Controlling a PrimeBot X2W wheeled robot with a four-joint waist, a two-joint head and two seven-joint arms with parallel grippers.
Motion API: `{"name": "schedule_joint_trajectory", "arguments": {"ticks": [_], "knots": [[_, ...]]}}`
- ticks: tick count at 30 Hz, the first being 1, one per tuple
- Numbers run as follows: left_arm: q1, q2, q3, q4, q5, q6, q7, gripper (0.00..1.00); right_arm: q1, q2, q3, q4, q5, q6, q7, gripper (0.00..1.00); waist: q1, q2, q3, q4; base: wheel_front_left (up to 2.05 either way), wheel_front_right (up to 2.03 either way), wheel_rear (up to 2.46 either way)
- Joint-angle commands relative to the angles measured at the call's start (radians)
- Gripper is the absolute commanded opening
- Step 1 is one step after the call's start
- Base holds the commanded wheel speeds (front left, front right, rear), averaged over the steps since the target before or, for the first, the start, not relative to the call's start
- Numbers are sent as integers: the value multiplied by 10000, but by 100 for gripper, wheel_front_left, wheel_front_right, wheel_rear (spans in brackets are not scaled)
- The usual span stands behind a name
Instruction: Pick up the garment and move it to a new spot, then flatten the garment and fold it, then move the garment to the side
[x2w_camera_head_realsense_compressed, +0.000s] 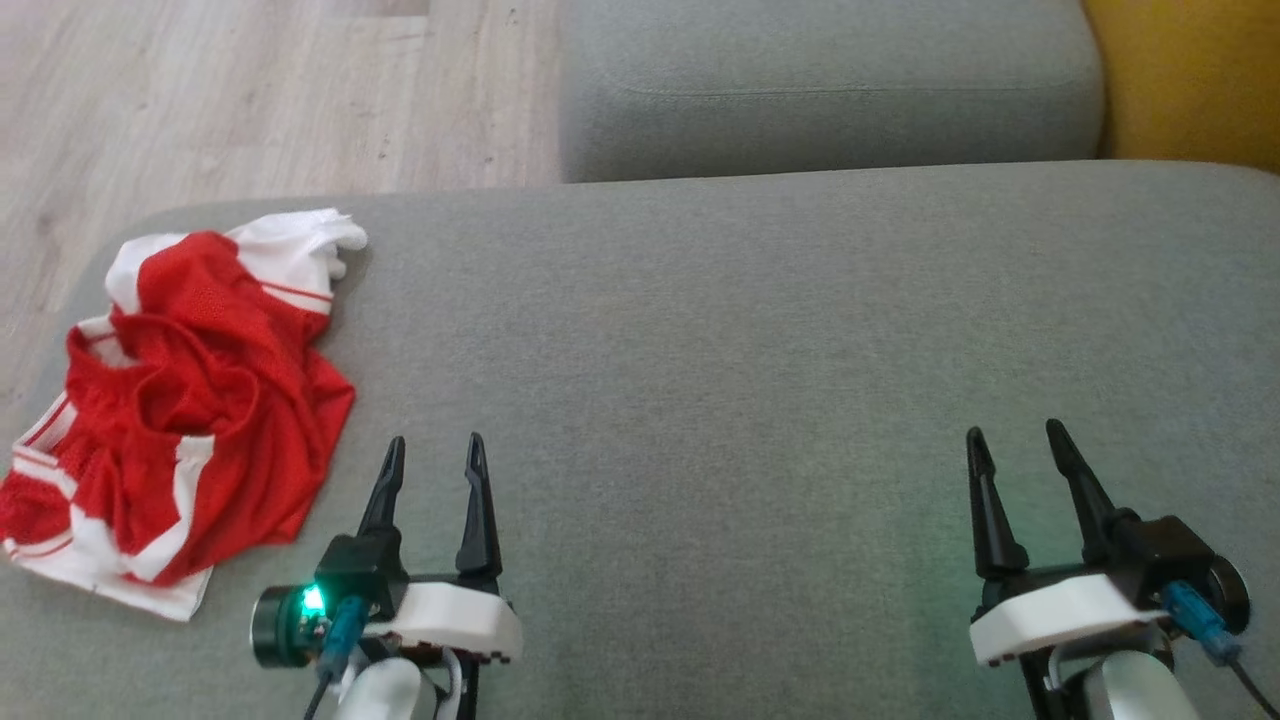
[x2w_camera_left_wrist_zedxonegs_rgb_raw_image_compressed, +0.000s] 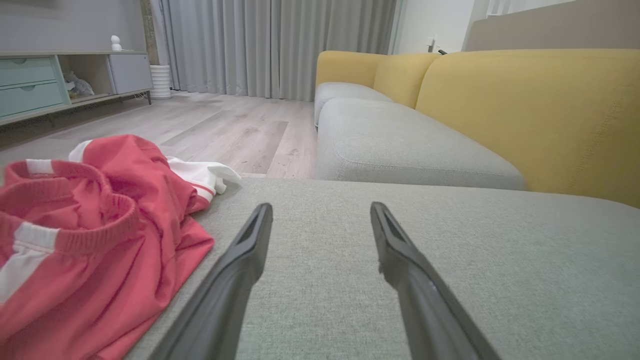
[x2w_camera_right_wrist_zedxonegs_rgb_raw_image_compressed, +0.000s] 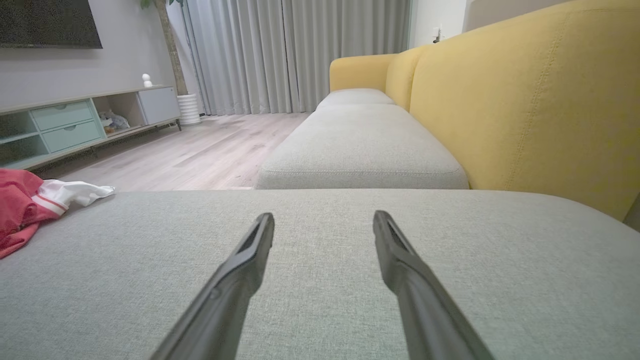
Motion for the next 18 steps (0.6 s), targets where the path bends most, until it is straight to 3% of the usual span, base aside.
{"name": "schedule_joint_trajectory", "arguments": {"ticks": [1, 18], "knots": [[-584, 58, 252, -351, -79, 37, -124, 100, -510, -91, 194, -347, -18, 77, -111, 100, 0, 0, 107, 215, 0, 0, 0], [-1458, 58, 332, -1856, -176, 492, -124, 100, -1465, -91, -19, -819, -950, 77, -111, 100, 0, 0, 2075, 3025, 0, 0, 0]]}}
